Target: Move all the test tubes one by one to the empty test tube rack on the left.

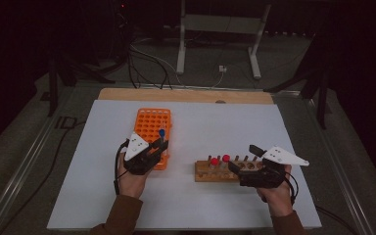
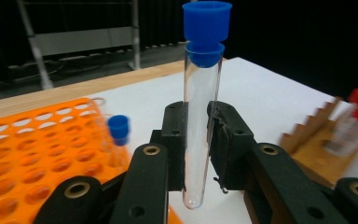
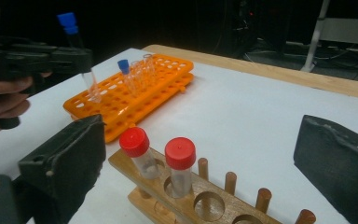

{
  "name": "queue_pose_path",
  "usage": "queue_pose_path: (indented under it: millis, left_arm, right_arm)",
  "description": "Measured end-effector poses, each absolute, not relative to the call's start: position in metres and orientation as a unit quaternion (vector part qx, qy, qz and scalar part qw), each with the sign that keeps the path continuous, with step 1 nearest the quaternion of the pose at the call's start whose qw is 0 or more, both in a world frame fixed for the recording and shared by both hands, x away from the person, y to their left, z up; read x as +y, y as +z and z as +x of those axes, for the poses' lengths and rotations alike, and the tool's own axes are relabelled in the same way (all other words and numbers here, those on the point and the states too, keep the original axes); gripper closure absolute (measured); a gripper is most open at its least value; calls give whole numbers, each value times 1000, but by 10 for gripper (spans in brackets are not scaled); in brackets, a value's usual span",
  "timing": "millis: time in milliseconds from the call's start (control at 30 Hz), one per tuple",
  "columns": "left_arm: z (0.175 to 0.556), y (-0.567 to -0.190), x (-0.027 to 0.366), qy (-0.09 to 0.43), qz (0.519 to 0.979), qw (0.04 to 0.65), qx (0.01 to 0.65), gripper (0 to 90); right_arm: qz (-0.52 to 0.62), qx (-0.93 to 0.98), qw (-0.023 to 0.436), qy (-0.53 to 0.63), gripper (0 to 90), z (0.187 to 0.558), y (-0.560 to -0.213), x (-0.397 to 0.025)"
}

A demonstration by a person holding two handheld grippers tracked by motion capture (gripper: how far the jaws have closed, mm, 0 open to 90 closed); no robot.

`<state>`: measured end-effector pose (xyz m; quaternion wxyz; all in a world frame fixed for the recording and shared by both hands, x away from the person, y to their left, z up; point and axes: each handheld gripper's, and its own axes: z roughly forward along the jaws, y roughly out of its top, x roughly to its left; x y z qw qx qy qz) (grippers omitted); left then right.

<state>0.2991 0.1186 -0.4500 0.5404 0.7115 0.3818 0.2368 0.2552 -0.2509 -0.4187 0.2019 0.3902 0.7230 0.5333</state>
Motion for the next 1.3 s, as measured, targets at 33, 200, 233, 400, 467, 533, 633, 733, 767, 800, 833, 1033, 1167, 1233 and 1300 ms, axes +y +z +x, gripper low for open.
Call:
queue_pose_path:
  millis: [33, 200, 233, 400, 467, 533, 633, 733, 767, 800, 833, 1033, 1167, 1233, 1300]
  left_arm:
    - [302, -451, 119, 242, 710, 537, 385, 768]
    - [312, -458, 118, 253, 708, 524, 401, 765]
    - [314, -460, 117, 258, 708, 520, 403, 765]
    - [321, -467, 113, 269, 708, 505, 413, 766]
    - [323, -471, 111, 270, 711, 499, 414, 767]
    - [324, -475, 111, 272, 711, 496, 417, 769]
    - [324, -477, 113, 271, 703, 502, 424, 771]
    - [325, -481, 112, 273, 715, 484, 424, 770]
    - [326, -484, 113, 271, 718, 480, 425, 771]
    - [326, -486, 113, 269, 721, 475, 427, 771]
    - [327, -489, 113, 268, 724, 470, 427, 771]
    - [329, -498, 110, 260, 741, 442, 433, 777]
    - [330, -502, 107, 257, 752, 425, 433, 779]
    - [330, -501, 106, 258, 753, 423, 434, 780]
    - [330, -501, 105, 260, 753, 422, 434, 779]
  right_arm:
    - [389, 723, 203, 534, 14, 255, -419, -251]
    - [393, 720, 213, 531, 0, 253, -417, -251]
    - [394, 720, 214, 530, 0, 253, -417, -252]
    - [392, 722, 211, 530, 0, 253, -418, -252]
    - [393, 721, 210, 530, 0, 253, -418, -252]
    - [394, 722, 210, 529, 0, 253, -419, -252]
    - [393, 722, 210, 529, 0, 253, -419, -253]
    - [392, 723, 210, 529, 0, 253, -419, -253]
    - [392, 723, 211, 528, 0, 253, -419, -252]
    - [391, 724, 210, 528, 0, 253, -419, -252]
    - [391, 724, 210, 528, 0, 253, -419, -252]
    - [391, 725, 208, 528, 0, 253, -420, -252]
    - [389, 727, 207, 527, 0, 253, -421, -252]
    - [389, 728, 206, 526, 0, 253, -421, -252]
    - [388, 728, 207, 526, 0, 253, -421, -252]
